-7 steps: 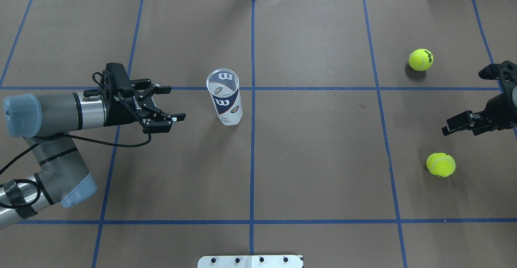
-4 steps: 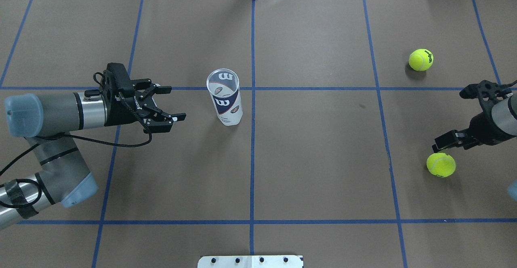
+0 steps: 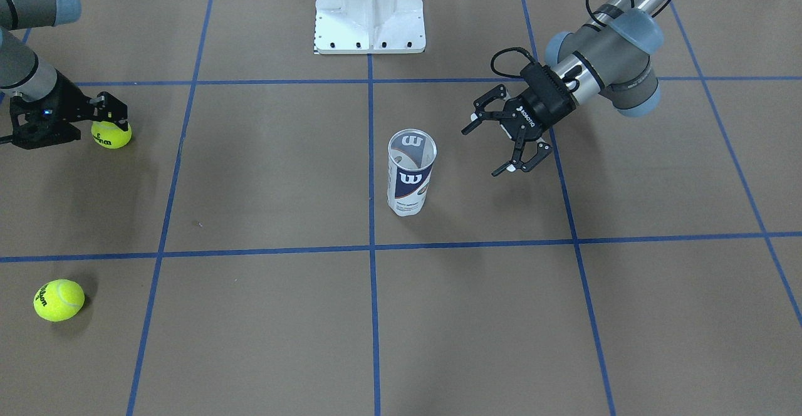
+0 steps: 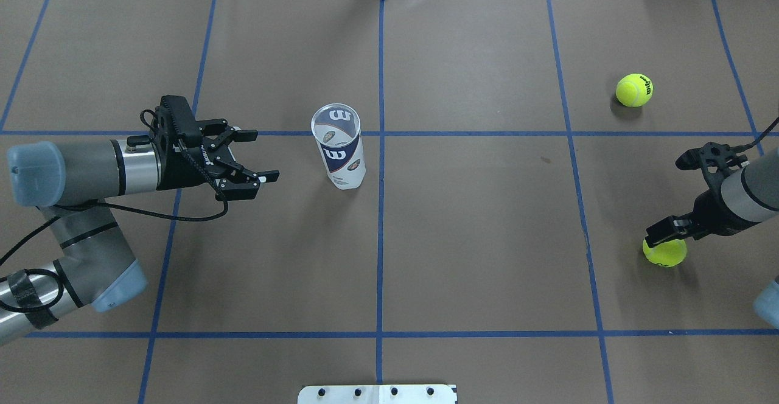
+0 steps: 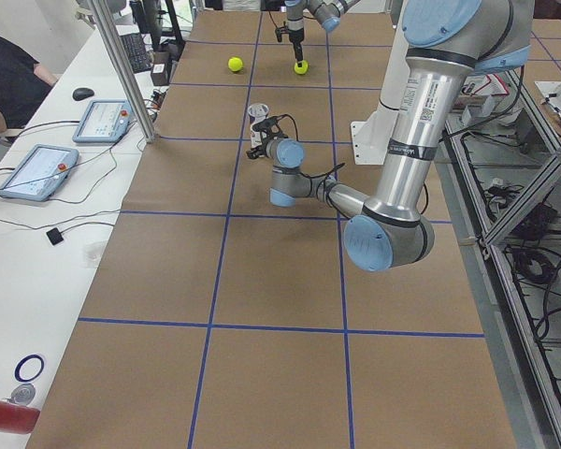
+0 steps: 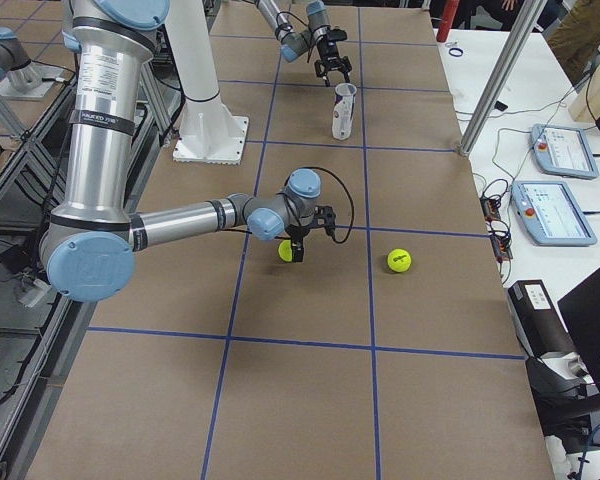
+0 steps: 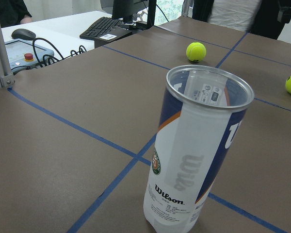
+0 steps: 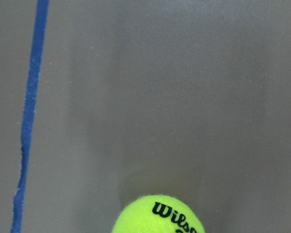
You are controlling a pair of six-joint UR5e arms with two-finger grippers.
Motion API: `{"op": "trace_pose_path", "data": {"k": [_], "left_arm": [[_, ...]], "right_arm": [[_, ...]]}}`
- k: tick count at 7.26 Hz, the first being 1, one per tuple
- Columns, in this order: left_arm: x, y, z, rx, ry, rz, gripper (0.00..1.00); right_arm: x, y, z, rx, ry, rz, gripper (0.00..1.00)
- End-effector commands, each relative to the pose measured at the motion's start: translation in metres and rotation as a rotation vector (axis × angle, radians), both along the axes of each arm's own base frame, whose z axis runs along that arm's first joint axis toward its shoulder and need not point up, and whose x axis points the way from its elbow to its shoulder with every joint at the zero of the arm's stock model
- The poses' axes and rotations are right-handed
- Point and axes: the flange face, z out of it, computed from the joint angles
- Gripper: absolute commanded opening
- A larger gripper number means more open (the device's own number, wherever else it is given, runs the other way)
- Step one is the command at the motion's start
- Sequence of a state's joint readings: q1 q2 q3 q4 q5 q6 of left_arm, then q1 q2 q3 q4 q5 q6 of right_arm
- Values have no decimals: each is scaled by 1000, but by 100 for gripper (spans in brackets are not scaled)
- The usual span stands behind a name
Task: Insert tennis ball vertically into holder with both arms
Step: 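Lower the right gripper onto the nearer yellow tennis ball and grasp it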
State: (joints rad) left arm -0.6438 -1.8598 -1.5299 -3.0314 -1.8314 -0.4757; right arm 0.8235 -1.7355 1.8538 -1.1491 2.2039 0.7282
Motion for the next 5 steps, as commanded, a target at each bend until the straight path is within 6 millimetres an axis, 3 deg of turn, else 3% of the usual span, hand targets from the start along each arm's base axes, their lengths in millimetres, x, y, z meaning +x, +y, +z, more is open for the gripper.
{"op": "trace_pose_path", "data": {"k": [1,3,4,5], "left_arm": [[0,1,0,3,1,1,99],[0,1,3,35,-12,-4,99],[-1,1,4,36,-16,-4,99],[-1,2,5,35,-17,-4,99]], "right_arm": [[-7,4,4,-1,9,-16,99],[-11,4,4,-3,8,-22,99],[-14,1,8,-9,11,-24,94],[-17,-1,6,-7,4,-26,71]]}}
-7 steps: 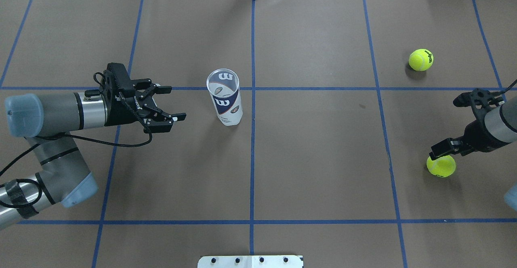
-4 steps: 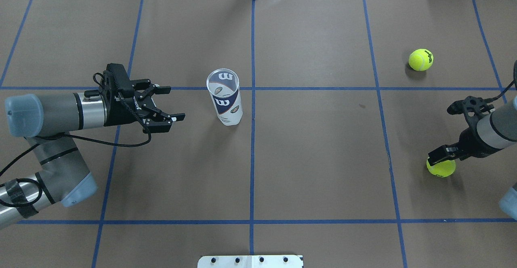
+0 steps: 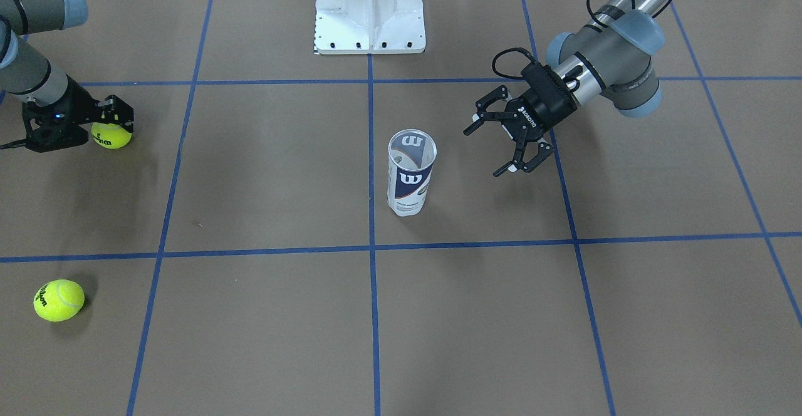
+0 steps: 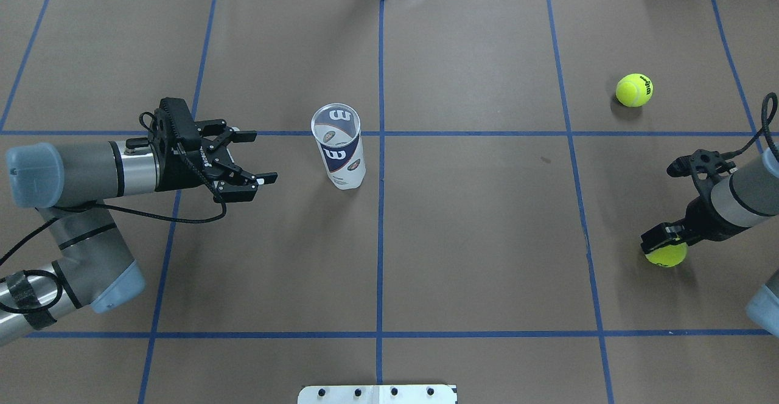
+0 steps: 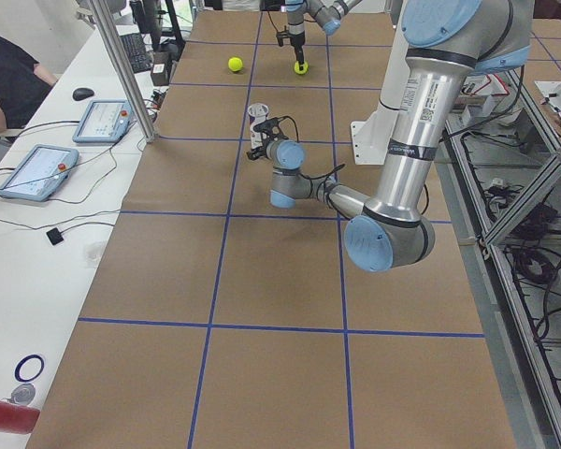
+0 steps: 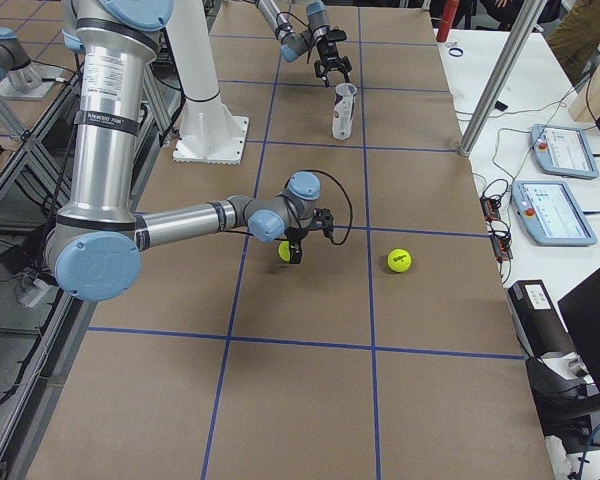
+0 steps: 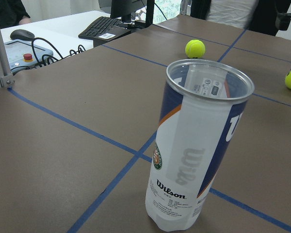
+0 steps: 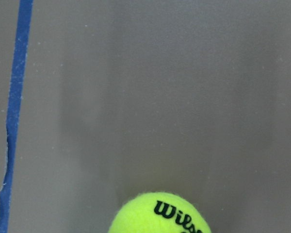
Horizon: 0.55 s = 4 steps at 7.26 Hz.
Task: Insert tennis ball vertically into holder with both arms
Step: 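Lower the right gripper onto the nearer yellow tennis ball and grasp it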
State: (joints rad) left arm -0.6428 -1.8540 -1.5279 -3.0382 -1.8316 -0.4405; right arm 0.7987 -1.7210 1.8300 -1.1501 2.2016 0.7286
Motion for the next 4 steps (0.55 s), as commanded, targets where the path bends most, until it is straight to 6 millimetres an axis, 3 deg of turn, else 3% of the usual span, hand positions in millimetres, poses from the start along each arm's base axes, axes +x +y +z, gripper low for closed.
{"op": "trace_pose_path", "data": {"k": [1,2,3,4], "left_arm": [[0,0,2,2,-4,-1,99],[-1,0,1,4,-2,-1,99],[0,0,0,5,-1,-1,99],[1,-1,2,3,-4,-1,99]], "right_arm": [[-5,-4,-4,3,-14,-4,36],[-4,-5,-13,18,-28,-2,5],[5,-8,-35,41,-64,12,0],[29,-18,-51,25,-115,42,0]]}}
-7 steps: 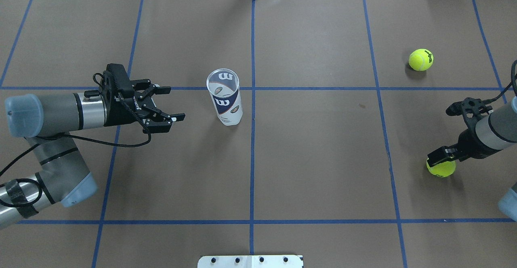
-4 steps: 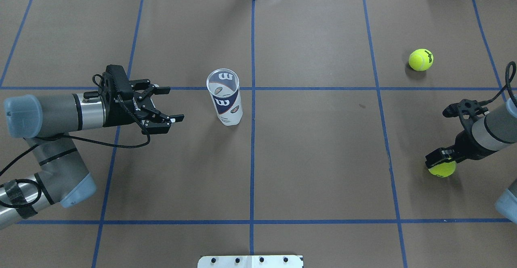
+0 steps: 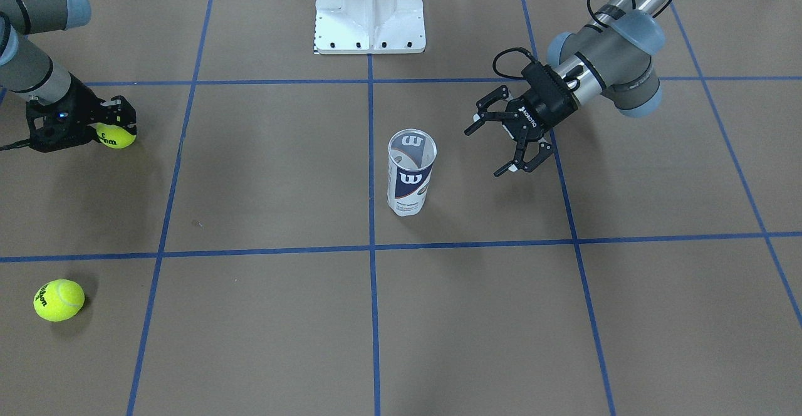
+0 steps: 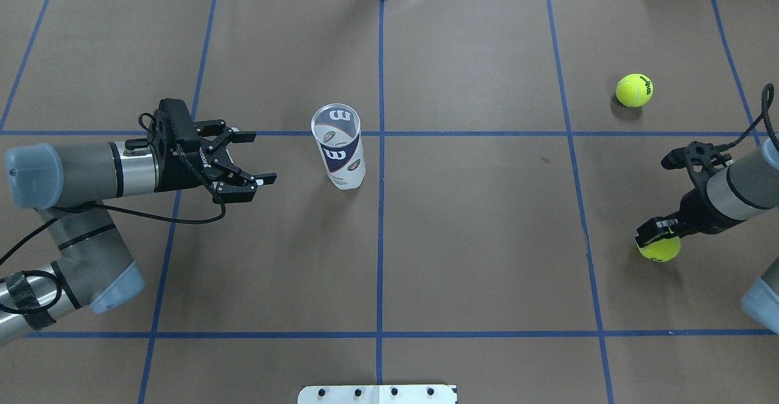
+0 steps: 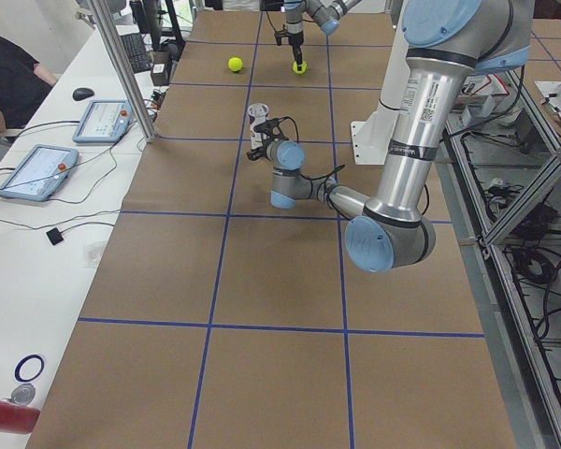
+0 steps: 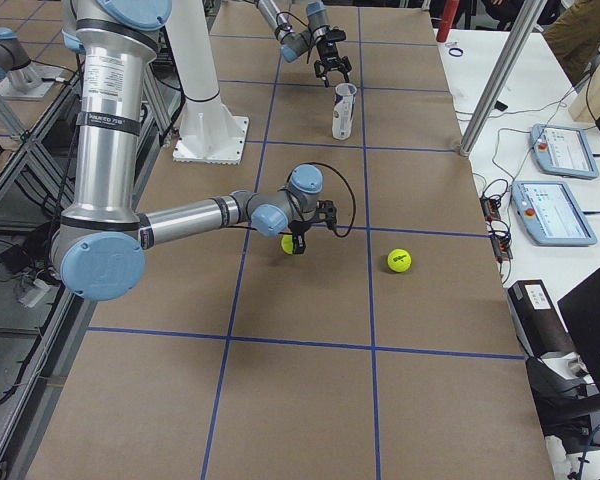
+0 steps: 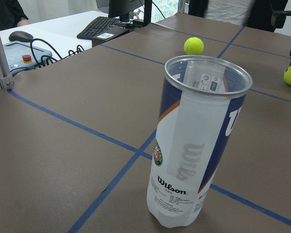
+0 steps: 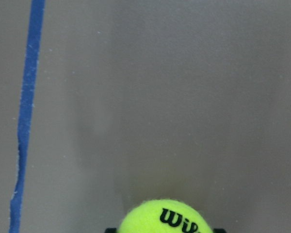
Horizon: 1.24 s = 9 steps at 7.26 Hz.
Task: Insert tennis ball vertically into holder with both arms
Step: 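Lift the ball with the right gripper while the left gripper grasps the can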
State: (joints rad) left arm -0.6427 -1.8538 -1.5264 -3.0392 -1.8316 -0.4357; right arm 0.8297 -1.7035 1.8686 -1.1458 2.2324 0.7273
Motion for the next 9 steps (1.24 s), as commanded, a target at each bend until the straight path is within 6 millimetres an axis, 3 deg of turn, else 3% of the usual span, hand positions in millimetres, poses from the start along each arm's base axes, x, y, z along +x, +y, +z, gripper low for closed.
{"op": "trace_pose_path", "data": {"k": [1,3,5,9], "left_arm": [[4,-2,4,-7,-10,2,99],[32,16,6,-13,-18,52,99],[60,16,-3,12,-26,72,99],[113,-8,-17,29,-54,49,99]], "right_arm": [[49,-26,-34,-13,-105,73,0],[70,-55,-61,17,-155,128,0],[79,-78,-95,66,-207,150,0],[71,-99,-132,121,-244,151,0]]}}
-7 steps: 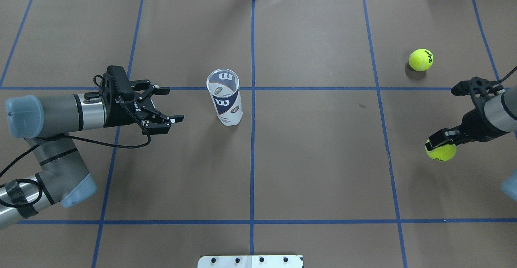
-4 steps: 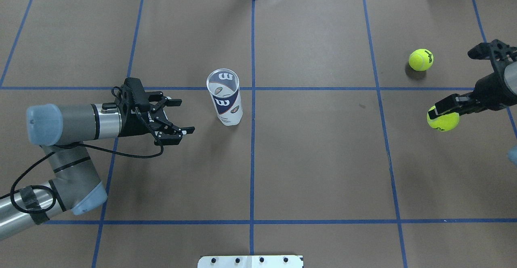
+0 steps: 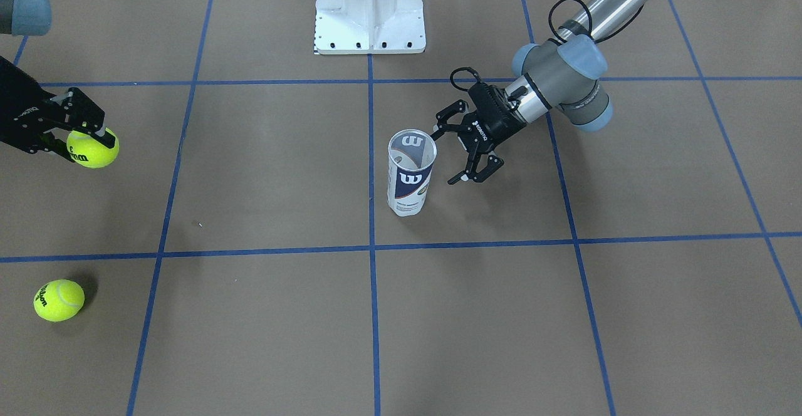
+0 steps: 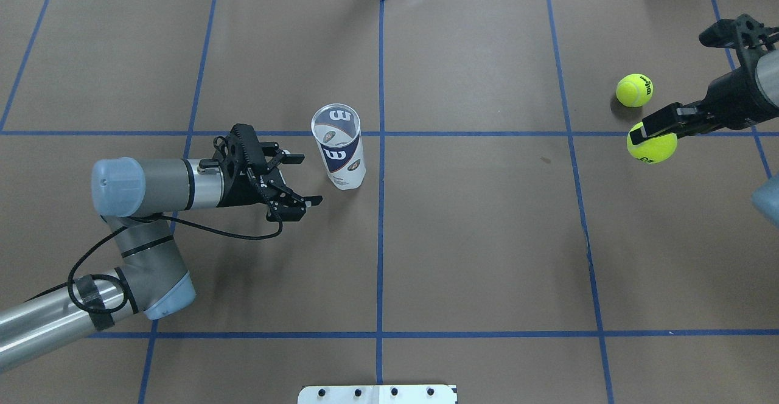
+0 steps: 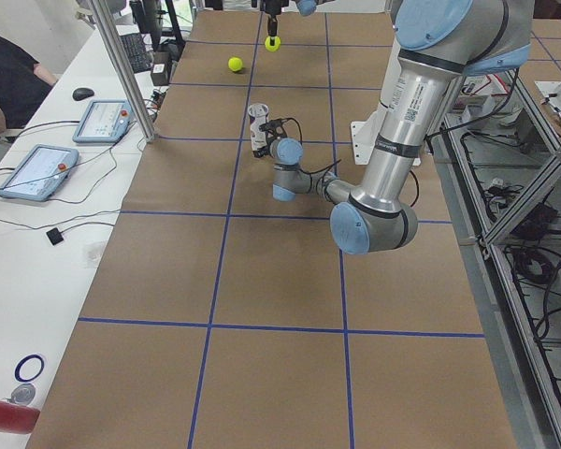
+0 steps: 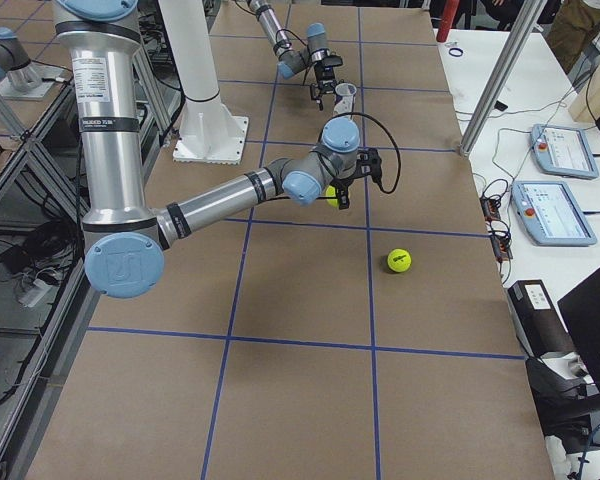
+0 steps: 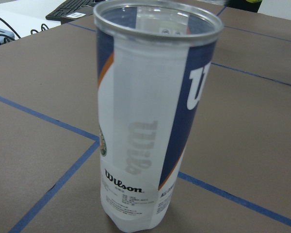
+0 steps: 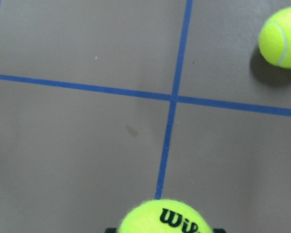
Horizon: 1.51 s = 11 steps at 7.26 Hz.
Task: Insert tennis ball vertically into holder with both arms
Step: 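Lift the ball with the right gripper while the left gripper grasps the can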
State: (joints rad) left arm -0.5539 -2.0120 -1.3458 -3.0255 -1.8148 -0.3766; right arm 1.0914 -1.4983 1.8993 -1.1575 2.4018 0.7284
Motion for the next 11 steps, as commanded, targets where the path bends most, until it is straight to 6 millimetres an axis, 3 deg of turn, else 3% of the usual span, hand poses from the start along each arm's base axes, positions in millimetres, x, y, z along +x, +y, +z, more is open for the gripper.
{"op": "trace_pose_path", "data": {"k": [1,9,11], "left_arm": [[26,-2,-5,-6,-5,-21,99],[27,-7,-10,42,-7,-78,99],[30,-10,-21,45,10,-89,99]], "right_arm": [[-3,-6,-12,16,-11,2,0],[-4,-9,-21,29,-19,5,0],[-4,-8,-22,30,-19,5,0]]}}
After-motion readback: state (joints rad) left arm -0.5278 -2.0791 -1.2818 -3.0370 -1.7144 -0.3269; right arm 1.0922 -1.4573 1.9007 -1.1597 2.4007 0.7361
